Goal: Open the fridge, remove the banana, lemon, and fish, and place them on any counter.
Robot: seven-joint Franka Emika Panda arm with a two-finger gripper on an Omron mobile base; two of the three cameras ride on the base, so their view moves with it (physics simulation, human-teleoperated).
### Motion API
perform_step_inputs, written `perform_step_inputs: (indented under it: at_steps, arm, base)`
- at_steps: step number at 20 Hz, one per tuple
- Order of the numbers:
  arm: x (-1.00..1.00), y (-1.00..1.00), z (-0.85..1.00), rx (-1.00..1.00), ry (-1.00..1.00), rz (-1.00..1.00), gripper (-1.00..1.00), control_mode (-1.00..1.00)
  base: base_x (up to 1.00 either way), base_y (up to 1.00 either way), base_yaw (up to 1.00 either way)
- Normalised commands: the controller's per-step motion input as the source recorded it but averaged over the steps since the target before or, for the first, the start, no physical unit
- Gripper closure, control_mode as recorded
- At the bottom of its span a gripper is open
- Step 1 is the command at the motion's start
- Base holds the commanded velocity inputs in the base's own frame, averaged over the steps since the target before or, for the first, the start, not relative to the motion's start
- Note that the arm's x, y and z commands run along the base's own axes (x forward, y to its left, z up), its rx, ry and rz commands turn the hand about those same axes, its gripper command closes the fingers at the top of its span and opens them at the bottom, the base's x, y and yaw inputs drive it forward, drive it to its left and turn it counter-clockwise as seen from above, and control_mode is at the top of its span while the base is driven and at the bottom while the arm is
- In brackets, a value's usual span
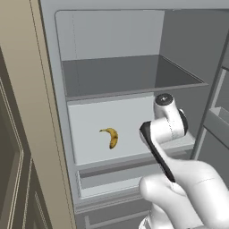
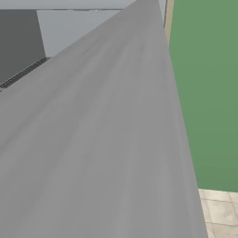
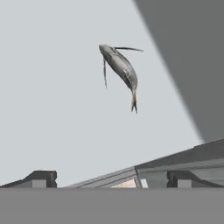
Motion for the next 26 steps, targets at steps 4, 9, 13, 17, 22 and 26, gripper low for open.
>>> perform_step_inputs:
  at_steps: [4, 9, 13, 17, 22, 26]
  arm:
    - [0.44, -0.26, -0.34, -0.08, 0.04, 0.00, -1.00, -1.00]
    - [0.35, -0.19, -0.19, -0.03, 0.04, 0.00, -1.00, -1.00]
    - [0.36, -0.19, 0.00, 0.01, 0.07, 0.00, -1.00, -1.00]
    - [0.33, -0.18, 0.00, 0.00, 0.04, 0.00, -1.00, -1.00]
    - [0.35, -0.18, -0.16, 0.00, 0.01, 0.00, -1.00, -1.00]
    - [0.34, -0.13, -0.28, 0.00, 0.00, 0.00, -1.00, -1.00]
  base:
    - [0.00, 0.00, 0.00]
    - [0.00, 0.00, 0.00]
    - [0.00, 0.00, 0.00]
    - [0.00, 0.00, 0.00]
    - [0.00, 0.00, 0.00]
    - [0.00, 0.00, 0.00]
